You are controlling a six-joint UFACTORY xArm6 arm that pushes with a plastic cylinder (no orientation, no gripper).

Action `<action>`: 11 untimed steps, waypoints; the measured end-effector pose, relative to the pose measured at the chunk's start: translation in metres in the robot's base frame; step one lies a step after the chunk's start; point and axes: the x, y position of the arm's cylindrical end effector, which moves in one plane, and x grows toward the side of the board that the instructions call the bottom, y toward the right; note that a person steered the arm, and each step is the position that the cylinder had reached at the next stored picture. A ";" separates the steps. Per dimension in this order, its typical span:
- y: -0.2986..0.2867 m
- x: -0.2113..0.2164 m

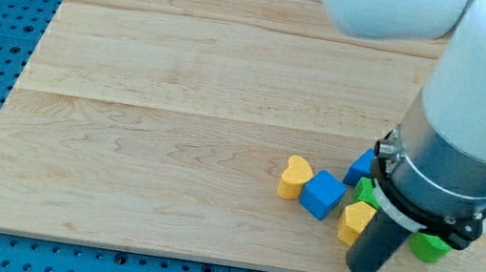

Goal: Place the yellow hexagon in between the blue blocks

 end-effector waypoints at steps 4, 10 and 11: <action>0.048 0.000; -0.027 -0.075; -0.027 -0.072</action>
